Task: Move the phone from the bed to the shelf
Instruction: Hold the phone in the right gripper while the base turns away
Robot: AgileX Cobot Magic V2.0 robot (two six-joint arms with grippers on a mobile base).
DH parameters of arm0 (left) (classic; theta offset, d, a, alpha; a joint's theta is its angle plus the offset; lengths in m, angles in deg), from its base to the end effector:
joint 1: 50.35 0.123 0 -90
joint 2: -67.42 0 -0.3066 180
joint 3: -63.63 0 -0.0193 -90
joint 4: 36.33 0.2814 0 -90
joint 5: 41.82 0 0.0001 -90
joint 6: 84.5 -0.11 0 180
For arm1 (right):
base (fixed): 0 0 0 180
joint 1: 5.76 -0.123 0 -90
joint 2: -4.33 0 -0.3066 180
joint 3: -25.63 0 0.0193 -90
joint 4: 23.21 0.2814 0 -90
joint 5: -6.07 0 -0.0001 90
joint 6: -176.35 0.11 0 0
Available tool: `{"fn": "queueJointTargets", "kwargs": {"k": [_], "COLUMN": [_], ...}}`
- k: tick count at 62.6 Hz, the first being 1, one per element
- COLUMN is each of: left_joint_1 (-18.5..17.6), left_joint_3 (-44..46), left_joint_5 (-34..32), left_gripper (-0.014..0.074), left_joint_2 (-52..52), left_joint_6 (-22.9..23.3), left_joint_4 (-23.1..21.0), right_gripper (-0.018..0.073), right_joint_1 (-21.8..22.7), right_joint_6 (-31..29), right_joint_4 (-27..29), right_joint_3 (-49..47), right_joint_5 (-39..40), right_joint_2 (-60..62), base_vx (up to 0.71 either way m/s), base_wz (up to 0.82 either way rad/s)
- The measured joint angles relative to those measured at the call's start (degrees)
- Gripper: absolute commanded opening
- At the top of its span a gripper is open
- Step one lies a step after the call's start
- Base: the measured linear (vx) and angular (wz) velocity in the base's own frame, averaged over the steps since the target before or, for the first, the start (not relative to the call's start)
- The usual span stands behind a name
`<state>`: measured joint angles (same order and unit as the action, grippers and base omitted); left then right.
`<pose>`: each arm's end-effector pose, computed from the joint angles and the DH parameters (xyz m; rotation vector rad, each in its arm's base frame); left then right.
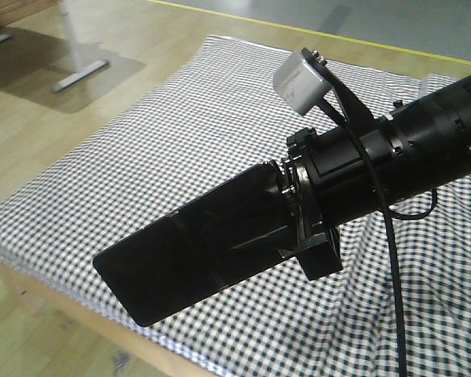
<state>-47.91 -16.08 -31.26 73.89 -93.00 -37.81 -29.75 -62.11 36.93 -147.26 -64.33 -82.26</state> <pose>0.0840 0.0031 0.1826 0.0714 1.6883 0.1202 0.2350 0.2030 0.3763 -1.3240 1.9270 1.1737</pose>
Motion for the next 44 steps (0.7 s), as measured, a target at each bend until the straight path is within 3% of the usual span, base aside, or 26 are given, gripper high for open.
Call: {"fn": "queueJointTargets", "kwargs": {"k": [44], "left_joint_1": [0.0], "left_joint_3": [0.0], "left_joint_5": [0.0], "left_gripper": [0.0001], "left_joint_2": [0.0], "left_joint_6": [0.0], "left_joint_4": [0.0], "right_gripper": [-0.0003], "right_joint_1": [0.0], "right_joint_6": [0.0], "right_joint_4": [0.0], "right_joint_3": [0.0], "right_joint_5": [0.1], "right_joint_2": [0.0], "base_vx": [-0.14], "base_wz": [0.55]}}
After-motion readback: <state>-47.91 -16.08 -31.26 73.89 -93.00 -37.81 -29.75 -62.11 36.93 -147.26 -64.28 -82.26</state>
